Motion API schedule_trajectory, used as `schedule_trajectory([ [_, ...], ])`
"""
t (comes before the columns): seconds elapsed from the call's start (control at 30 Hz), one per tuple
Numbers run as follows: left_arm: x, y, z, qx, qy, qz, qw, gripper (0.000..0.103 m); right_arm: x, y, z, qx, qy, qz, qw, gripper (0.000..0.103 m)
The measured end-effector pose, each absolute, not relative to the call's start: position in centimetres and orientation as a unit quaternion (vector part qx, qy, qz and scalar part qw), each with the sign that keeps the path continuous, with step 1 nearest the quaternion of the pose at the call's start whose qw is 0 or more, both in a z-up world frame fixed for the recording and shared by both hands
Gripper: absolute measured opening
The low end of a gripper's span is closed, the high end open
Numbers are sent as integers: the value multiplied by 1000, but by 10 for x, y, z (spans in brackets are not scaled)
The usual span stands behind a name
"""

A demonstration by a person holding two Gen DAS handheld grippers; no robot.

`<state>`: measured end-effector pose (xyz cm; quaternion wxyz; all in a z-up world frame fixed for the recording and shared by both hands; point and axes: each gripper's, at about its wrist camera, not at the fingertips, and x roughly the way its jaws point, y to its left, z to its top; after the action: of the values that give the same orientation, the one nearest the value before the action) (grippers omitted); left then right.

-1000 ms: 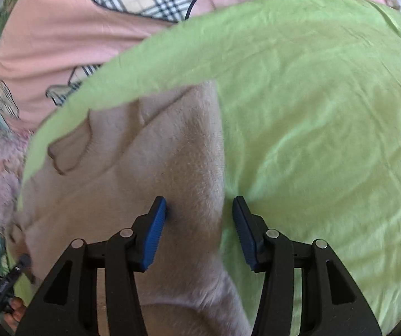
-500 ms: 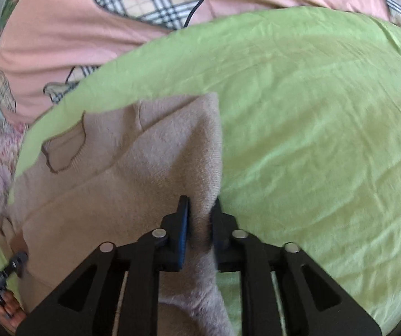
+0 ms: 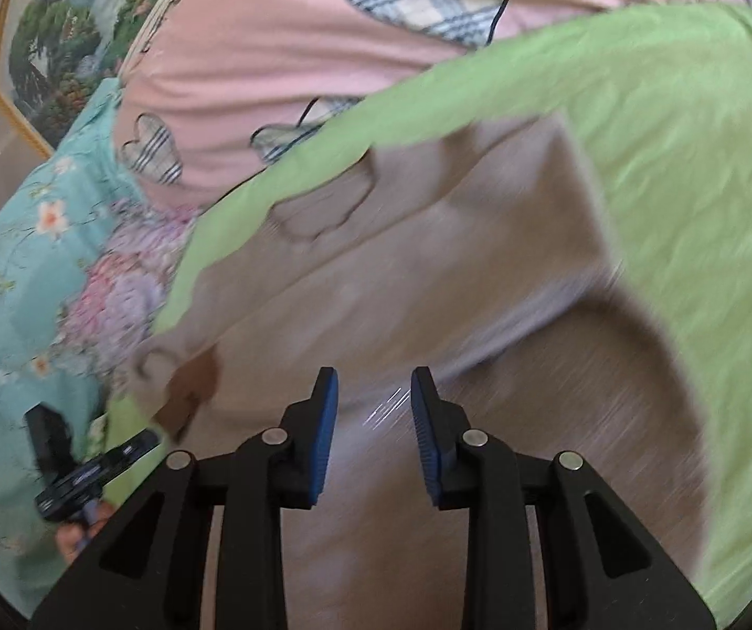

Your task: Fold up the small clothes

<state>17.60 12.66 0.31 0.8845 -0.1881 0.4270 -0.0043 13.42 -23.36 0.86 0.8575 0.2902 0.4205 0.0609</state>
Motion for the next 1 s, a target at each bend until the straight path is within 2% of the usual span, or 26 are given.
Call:
schedule_trajectory([
  [0.17, 190, 147, -13, -247, 438, 7, 864, 68, 120, -203, 1, 287, 433, 82, 850, 30],
  [0.2, 194, 149, -16, -249, 438, 9, 864, 65, 119, -199, -1, 289, 436, 85, 848, 30],
  [0.27, 203, 150, -20, -247, 439, 14, 864, 45, 121, -192, -4, 288, 443, 92, 844, 30],
  [0.3, 207, 150, -22, -243, 441, 18, 864, 14, 121, -190, -6, 288, 445, 93, 843, 30],
  [0.33, 208, 151, -22, -243, 442, 19, 863, 11, 120, -188, -7, 287, 447, 95, 842, 30],
  [0.53, 193, 139, 11, -214, 398, 15, 892, 3, 116, -186, -11, 290, 449, 97, 840, 30],
  [0.8, 202, 94, 71, -181, 352, -61, 916, 3, 110, -198, -5, 302, 433, 88, 845, 30],
  [1.0, 241, 29, 77, -170, 359, -137, 907, 3, 101, -212, 5, 310, 414, 76, 852, 30],
])
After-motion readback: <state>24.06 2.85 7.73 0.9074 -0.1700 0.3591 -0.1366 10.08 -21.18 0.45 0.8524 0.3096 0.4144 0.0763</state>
